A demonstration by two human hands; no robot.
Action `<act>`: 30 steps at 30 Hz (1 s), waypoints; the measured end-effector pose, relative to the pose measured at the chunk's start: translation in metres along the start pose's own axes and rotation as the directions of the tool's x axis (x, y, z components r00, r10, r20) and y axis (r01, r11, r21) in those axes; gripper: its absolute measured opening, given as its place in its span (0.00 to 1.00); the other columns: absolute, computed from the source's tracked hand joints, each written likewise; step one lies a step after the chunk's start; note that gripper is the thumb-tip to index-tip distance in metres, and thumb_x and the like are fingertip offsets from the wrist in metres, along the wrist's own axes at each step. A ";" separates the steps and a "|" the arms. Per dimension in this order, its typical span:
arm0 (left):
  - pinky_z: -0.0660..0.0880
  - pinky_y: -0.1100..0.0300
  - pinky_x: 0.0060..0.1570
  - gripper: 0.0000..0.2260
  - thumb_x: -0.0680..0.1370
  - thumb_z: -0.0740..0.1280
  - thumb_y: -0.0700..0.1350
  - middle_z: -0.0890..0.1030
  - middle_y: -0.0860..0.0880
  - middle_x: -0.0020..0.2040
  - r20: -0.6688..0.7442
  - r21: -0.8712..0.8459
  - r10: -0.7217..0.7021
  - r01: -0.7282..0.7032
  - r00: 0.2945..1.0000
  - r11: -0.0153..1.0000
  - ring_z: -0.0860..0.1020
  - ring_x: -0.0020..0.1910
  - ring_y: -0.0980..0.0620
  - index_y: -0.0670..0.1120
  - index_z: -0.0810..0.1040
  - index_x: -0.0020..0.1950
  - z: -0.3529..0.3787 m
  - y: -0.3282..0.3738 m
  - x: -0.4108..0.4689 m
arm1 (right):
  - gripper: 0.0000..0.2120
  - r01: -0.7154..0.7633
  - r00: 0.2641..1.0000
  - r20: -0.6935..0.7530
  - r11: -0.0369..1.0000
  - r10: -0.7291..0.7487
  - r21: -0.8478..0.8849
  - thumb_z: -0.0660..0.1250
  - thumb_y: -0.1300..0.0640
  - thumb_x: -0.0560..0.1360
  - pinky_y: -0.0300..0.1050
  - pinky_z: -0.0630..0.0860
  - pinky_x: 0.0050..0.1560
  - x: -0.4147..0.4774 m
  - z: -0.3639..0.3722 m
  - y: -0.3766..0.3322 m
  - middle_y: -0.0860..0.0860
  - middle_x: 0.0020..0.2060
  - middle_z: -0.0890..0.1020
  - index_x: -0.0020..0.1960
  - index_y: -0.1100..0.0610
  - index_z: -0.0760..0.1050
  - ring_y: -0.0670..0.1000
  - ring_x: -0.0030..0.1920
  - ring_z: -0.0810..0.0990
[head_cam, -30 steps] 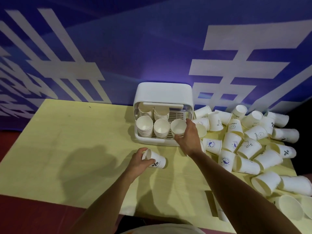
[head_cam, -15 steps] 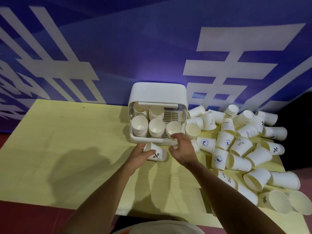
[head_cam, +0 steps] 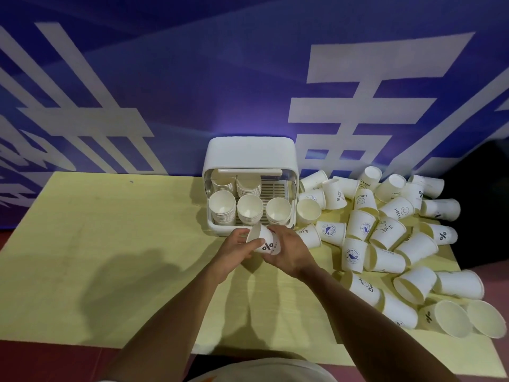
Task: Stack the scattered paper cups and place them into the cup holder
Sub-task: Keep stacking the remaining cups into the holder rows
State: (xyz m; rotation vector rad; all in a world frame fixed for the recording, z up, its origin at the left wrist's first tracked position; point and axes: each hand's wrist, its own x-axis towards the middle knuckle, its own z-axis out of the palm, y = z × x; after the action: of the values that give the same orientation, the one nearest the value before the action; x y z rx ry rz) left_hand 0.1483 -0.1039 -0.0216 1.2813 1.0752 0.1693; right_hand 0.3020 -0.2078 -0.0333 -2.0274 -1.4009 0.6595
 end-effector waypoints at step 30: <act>0.76 0.60 0.47 0.21 0.66 0.69 0.61 0.82 0.52 0.55 0.023 0.149 -0.136 0.131 0.990 0.980 0.82 0.51 0.54 0.54 0.81 0.54 -0.030 -0.022 -0.003 | 0.32 -0.205 0.927 -0.237 0.920 0.292 0.334 0.77 0.52 0.70 0.45 0.74 0.50 0.054 -0.028 -0.004 0.47 0.55 0.78 0.68 0.52 0.65 0.50 0.55 0.77</act>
State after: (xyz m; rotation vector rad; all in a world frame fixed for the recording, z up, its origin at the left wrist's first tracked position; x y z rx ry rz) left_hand 0.1158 -0.0929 -0.0352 1.3337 1.1584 -0.0332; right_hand 0.3363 -0.1608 -0.0145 -1.9728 -0.8247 0.6190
